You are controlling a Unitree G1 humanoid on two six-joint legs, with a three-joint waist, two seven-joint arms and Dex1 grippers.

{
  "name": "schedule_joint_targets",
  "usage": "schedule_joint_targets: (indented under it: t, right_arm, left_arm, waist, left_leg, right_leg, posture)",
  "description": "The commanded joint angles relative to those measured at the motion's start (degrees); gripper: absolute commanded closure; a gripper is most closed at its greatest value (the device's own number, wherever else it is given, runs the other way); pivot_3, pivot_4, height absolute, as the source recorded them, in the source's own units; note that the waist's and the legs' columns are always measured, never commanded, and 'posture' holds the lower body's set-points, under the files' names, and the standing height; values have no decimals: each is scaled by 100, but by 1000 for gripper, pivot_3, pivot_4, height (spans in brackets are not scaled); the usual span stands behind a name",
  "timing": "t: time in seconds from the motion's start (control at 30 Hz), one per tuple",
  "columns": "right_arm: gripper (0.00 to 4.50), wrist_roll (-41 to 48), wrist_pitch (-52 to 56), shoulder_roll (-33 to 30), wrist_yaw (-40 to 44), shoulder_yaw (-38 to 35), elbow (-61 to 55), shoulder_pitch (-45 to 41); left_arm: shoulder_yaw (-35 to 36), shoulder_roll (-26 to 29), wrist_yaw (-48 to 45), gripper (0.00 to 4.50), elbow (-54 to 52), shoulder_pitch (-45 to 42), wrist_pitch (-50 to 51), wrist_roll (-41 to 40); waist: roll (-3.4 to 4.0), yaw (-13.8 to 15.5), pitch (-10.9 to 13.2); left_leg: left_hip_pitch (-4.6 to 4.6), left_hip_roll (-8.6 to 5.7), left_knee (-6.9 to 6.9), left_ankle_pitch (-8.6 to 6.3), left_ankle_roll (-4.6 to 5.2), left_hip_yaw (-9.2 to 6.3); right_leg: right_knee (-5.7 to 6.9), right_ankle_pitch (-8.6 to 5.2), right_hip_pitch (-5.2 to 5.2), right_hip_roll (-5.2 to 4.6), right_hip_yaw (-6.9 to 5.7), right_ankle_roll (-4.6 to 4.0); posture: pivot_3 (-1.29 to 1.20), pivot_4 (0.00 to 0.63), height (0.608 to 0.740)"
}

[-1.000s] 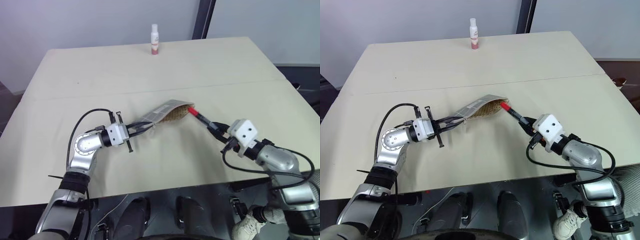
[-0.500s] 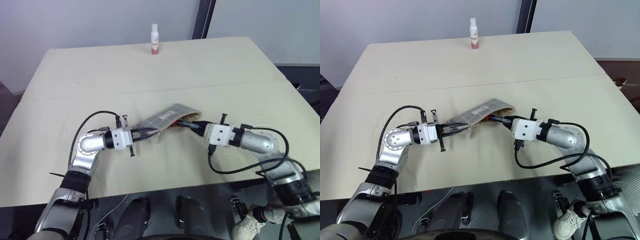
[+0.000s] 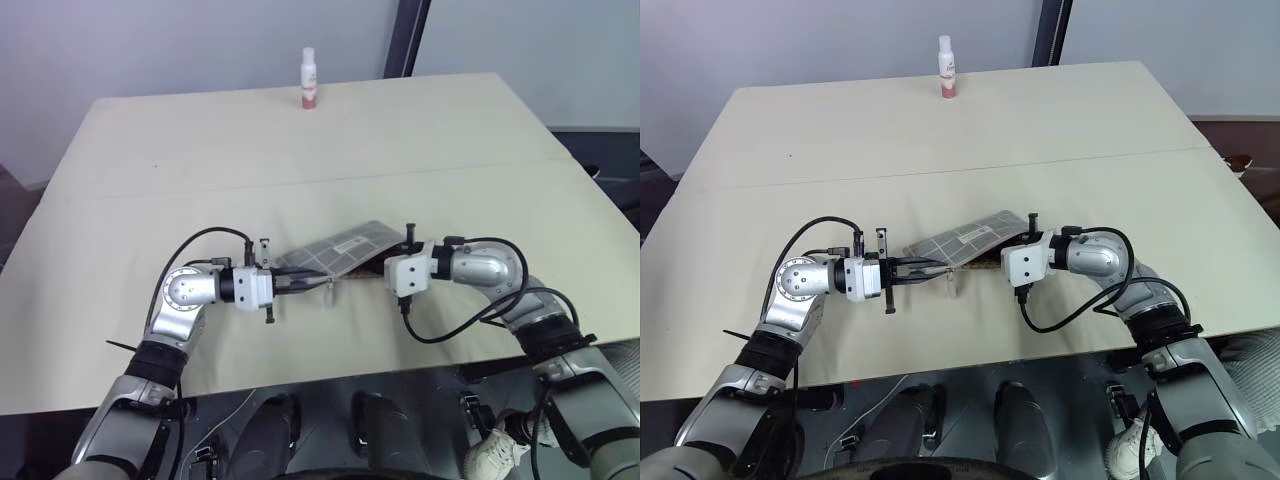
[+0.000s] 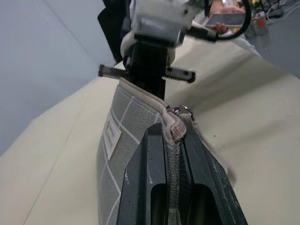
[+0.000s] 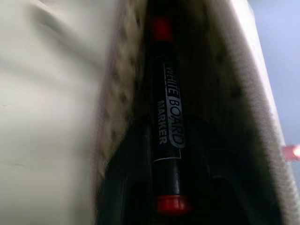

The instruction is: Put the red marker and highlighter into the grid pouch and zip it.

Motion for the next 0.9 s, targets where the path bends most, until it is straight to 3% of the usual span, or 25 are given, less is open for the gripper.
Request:
schedule_joint_targets:
  t: [0.03, 0.13, 0.3, 0.5, 0.57, 0.63, 0.77, 0.9]
  right_arm:
    - [1525, 284, 138, -145, -2, -272, -277, 188]
    - [76, 1142, 1048, -392, 441, -591, -1195, 639]
    - [76, 2856, 3431, -698, 649, -1371, -3112, 1371]
    - [76, 5222, 6426, -924, 200, -2268, -4947, 2649]
    - [76, 5416, 6955, -876, 28, -2091, -5268, 3064]
    - [76, 5241, 7036, -248, -537, -1726, -5203, 3137]
    - [76, 4772, 7299, 608, -1316, -1294, -4791, 2819]
    - [76, 4805, 7469, 1229, -1589, -1203, -4419, 2331]
  left_arm:
    - [124, 24, 187, 4500, -257, 57, -20, -60]
    - [93, 42, 263, 4500, -354, 186, 112, -90]
    - [107, 58, 478, 4500, -172, 235, -4, 161]
    - [50, -121, 664, 4500, 374, -189, -166, 354]
    - [-20, -187, 741, 4500, 508, -286, -349, 537]
    - [-77, -261, 807, 4500, 624, -408, -437, 667]
    - [-119, -314, 853, 4500, 800, -674, -505, 828]
    - [-121, -250, 995, 4500, 834, -938, -451, 1060]
  waist:
    - [0, -3, 0]
    - [0, 5, 0]
    - [1, -1, 0]
    - [0, 15, -1]
    - [-2, 12, -2]
    - [-8, -9, -4]
    - [-8, -2, -5]
    - [-8, 3, -5]
  left_leg:
    - [-1, -1, -1, 0, 0, 1]
    - [0, 0, -4, 0, 0, -1]
    - [-1, 1, -2, -1, 0, -1]
    - [-5, 5, 7, -1, 0, -13]
    - [-7, 5, 8, -1, 0, -10]
    - [-10, 4, 8, -1, 1, -6]
    - [-8, 6, 14, -1, 1, -3]
    - [-18, 6, 47, -2, 1, -4]
  right_leg:
    - [-1, 0, 0, -1, 1, 1]
    - [-1, 3, 0, -1, 2, 5]
    - [0, -2, -1, -6, 7, -4]
    - [1, 1, 4, -18, -4, -9]
    - [-3, 1, 4, -22, -5, -8]
    - [-7, 1, 3, -23, -5, -7]
    - [1, 5, 0, -19, -4, -4]
    - [0, 13, 6, -2, -5, 2]
  posture:
    - [0, 150, 740]
    - [0, 150, 740]
    - [0, 150, 740]
    - [0, 150, 740]
    - [0, 150, 740]
    - [0, 150, 740]
    - [0, 150, 740]
    - [0, 150, 740]
